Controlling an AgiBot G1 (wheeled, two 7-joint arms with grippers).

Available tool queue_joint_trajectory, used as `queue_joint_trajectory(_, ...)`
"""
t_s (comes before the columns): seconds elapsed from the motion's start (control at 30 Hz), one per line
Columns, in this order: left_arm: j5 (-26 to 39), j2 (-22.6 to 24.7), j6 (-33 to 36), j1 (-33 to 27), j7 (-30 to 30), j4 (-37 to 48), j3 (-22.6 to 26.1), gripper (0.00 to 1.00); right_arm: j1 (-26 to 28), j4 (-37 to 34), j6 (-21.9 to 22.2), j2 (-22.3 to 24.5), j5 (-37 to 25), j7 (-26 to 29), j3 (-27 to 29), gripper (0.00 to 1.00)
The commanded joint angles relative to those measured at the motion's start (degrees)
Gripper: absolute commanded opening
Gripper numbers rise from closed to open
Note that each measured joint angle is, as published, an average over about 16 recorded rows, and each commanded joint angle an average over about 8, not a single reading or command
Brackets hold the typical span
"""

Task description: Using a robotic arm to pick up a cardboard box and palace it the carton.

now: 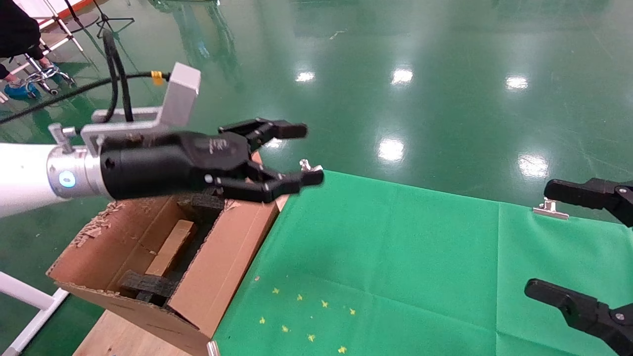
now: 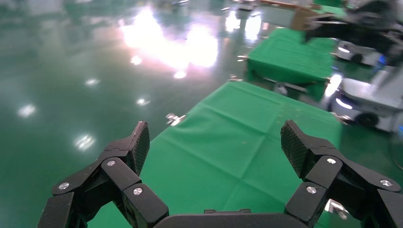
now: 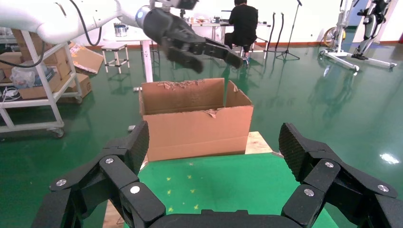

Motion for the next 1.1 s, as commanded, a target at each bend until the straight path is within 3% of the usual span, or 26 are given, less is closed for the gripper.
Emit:
queue_joint_trajectory(0.03,-1.3,0.0,0.2,1.5,1.2,-2.4,-0.4,1.0,0.0,0.0,0.0,0.0,0.0,0.0,0.0,1.0)
queue_joint_trajectory(0.53,-9.6,-0.1,1.7,11.3,8.7,-17.7,-3.2,1.0,0.0,0.0,0.0,0.0,0.0,0.0,0.0,1.0)
queue_joint_trajectory(1.1,-9.4,-0.1,1.6,10.9,8.4,-17.1,-3.1,1.0,0.0,0.0,0.0,0.0,0.0,0.0,0.0,1.0)
